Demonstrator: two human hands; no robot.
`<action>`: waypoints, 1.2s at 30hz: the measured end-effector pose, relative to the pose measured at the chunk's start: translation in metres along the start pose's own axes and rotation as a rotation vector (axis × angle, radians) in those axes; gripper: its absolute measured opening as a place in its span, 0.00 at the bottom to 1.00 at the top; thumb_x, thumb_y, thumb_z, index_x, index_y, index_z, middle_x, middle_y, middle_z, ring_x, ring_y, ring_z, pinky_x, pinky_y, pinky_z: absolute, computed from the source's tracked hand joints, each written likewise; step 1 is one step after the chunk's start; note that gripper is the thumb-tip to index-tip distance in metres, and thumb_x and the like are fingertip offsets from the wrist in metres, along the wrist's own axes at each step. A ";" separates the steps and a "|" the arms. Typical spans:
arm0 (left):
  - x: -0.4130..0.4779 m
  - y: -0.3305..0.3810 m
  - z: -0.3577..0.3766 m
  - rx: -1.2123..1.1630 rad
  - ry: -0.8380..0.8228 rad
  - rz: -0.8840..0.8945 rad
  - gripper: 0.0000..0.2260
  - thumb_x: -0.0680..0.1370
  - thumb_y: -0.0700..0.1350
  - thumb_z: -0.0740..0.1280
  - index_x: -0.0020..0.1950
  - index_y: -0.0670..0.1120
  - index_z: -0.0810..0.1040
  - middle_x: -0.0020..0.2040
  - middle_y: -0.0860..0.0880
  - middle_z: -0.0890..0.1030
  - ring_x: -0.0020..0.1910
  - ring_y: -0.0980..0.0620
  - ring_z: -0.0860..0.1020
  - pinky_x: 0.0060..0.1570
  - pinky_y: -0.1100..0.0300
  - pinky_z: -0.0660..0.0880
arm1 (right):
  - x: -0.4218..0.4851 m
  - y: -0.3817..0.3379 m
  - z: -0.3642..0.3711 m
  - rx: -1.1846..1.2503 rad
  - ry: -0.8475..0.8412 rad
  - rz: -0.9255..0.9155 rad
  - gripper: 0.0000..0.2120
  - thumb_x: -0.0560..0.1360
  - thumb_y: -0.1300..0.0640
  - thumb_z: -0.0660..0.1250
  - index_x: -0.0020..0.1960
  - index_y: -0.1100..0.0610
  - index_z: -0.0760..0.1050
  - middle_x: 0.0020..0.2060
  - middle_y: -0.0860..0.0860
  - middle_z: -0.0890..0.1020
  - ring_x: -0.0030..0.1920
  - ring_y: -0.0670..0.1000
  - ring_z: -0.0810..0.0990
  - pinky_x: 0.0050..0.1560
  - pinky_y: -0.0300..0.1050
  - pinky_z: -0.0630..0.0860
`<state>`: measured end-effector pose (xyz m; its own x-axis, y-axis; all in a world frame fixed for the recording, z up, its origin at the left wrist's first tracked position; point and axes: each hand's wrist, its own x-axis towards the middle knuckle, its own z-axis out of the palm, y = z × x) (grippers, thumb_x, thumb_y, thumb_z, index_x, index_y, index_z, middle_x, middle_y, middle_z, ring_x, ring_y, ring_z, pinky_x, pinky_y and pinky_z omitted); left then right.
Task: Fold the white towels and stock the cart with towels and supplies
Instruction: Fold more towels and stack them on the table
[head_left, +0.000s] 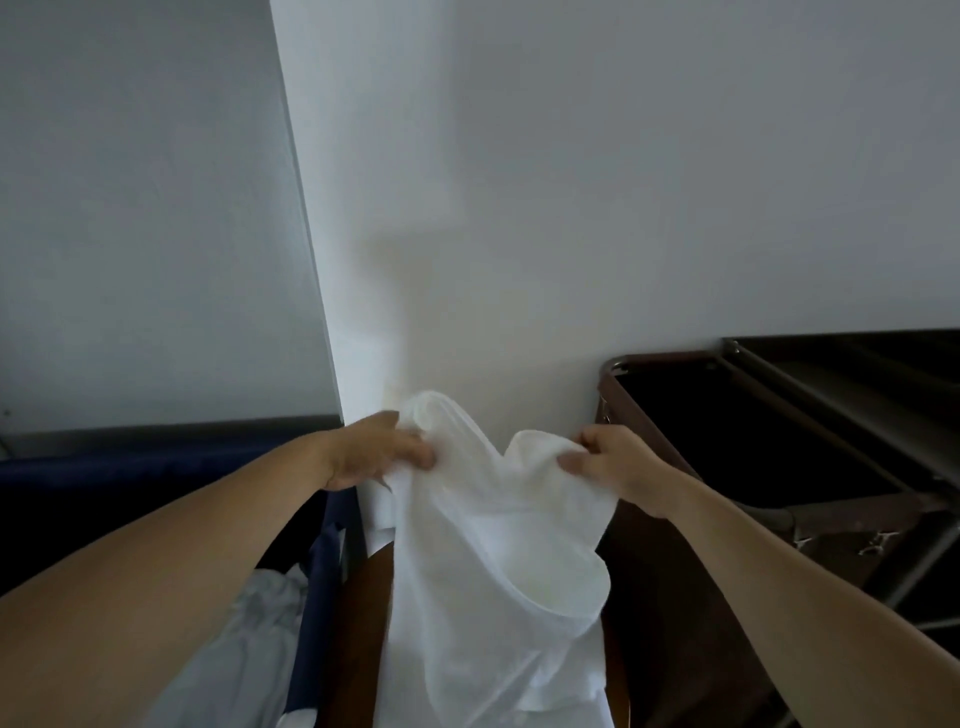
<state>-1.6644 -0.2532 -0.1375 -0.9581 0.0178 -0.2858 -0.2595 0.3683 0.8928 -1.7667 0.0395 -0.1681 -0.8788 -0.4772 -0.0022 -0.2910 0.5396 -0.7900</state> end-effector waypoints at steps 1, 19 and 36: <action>0.000 -0.001 0.003 0.174 -0.070 -0.043 0.22 0.68 0.42 0.75 0.61 0.44 0.79 0.56 0.45 0.84 0.57 0.44 0.82 0.62 0.47 0.77 | 0.000 -0.011 -0.002 -0.001 0.027 -0.044 0.05 0.76 0.55 0.72 0.43 0.53 0.79 0.39 0.51 0.82 0.41 0.51 0.82 0.43 0.46 0.78; 0.007 0.046 0.062 -0.147 0.019 0.163 0.10 0.80 0.38 0.64 0.57 0.36 0.80 0.51 0.40 0.83 0.50 0.43 0.82 0.57 0.47 0.79 | -0.012 -0.039 -0.014 0.294 0.047 -0.065 0.06 0.70 0.56 0.78 0.40 0.56 0.82 0.33 0.49 0.81 0.36 0.50 0.77 0.39 0.44 0.74; 0.000 0.057 0.049 -0.393 0.166 0.180 0.11 0.81 0.45 0.64 0.52 0.39 0.82 0.43 0.42 0.82 0.40 0.48 0.81 0.44 0.53 0.79 | -0.026 -0.077 -0.019 0.455 -0.011 -0.202 0.05 0.78 0.56 0.70 0.44 0.54 0.81 0.36 0.47 0.82 0.38 0.47 0.80 0.40 0.41 0.75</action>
<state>-1.6729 -0.1869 -0.1039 -0.9903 -0.1119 -0.0826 -0.0822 -0.0079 0.9966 -1.7287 0.0234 -0.0957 -0.8170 -0.5499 0.1738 -0.2584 0.0795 -0.9628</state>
